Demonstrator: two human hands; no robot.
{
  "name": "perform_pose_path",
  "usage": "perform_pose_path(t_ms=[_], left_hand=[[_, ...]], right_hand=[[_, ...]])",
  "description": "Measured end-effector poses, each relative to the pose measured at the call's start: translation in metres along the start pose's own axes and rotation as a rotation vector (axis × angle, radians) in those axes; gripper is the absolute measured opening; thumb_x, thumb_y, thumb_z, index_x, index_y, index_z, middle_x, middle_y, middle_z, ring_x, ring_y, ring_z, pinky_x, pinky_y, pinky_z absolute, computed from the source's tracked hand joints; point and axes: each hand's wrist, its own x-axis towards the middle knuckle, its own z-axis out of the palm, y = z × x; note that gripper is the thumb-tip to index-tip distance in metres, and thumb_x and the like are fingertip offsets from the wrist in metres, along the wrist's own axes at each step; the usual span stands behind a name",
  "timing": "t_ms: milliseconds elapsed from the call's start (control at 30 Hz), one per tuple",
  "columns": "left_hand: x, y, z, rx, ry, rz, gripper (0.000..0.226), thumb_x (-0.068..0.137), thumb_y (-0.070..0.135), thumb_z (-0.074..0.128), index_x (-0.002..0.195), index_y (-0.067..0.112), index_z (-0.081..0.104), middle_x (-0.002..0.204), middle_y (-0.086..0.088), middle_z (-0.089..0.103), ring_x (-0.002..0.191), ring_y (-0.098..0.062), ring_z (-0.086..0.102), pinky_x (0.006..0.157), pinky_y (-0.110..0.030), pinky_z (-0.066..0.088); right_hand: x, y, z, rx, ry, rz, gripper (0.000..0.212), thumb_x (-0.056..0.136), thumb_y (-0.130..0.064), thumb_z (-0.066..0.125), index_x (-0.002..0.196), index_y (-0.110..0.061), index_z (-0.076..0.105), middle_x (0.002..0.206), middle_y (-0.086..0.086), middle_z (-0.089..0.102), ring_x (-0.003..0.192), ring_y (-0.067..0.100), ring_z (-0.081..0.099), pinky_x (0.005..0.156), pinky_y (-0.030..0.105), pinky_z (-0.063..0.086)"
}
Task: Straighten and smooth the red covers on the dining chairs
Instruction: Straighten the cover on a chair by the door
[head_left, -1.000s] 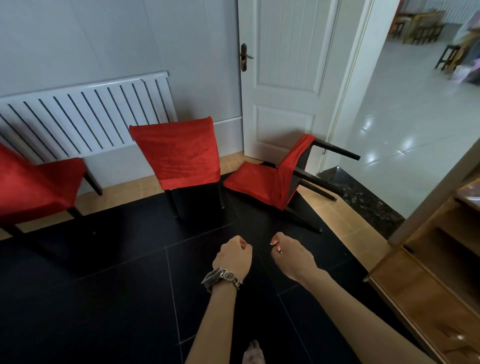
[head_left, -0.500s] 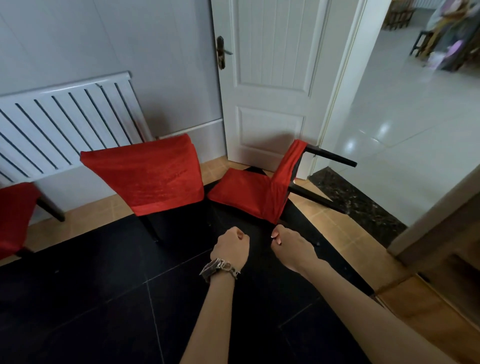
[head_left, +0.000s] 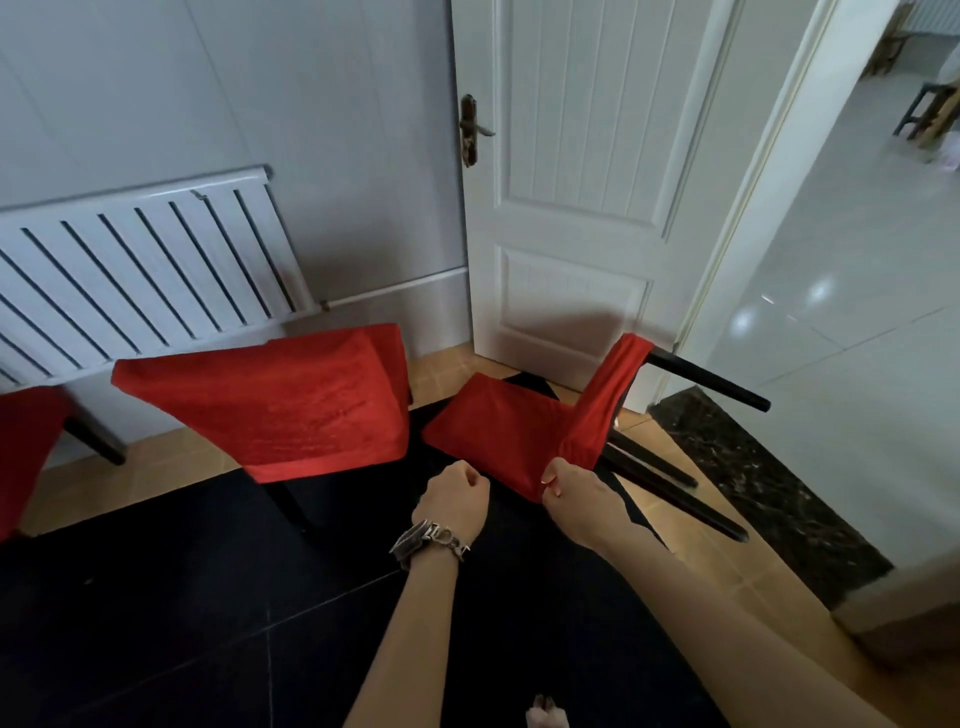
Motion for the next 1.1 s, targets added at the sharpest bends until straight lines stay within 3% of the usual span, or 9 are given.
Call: perform_pose_path(t_ms=[433, 633, 1100], left_hand=[[0.145, 0.043, -0.021, -0.051, 0.015, -0.046, 0.022, 0.093, 0.031, 0.044, 0.101, 0.019, 0.062, 0.103, 0.000, 0.067, 0.090, -0.021, 0.063, 0.078, -0.034, 0.051], [0.236, 0.045, -0.053, -0.037, -0.014, -0.033, 0.023, 0.094, 0.029, 0.045, 0.103, 0.018, 0.062, 0.107, -0.001, 0.067, 0.099, -0.022, 0.062, 0.088, -0.037, 0.050], [0.421, 0.056, -0.104, -0.018, -0.056, -0.033, 0.020, 0.095, 0.027, 0.045, 0.102, 0.020, 0.061, 0.104, 0.000, 0.068, 0.090, -0.024, 0.065, 0.079, -0.035, 0.051]], right_hand=[[0.164, -0.006, -0.038, -0.063, -0.036, -0.049, 0.025, 0.095, -0.022, 0.040, 0.115, -0.017, 0.053, 0.116, 0.002, 0.058, 0.103, 0.020, 0.056, 0.080, 0.032, 0.044], [0.250, -0.033, -0.040, -0.082, -0.007, -0.009, 0.027, 0.095, -0.021, 0.038, 0.117, -0.018, 0.053, 0.118, 0.000, 0.057, 0.103, 0.020, 0.055, 0.076, 0.031, 0.040], [0.418, -0.086, -0.053, -0.074, 0.041, 0.018, 0.022, 0.096, -0.023, 0.039, 0.110, -0.017, 0.055, 0.108, 0.000, 0.056, 0.096, 0.019, 0.055, 0.078, 0.034, 0.047]])
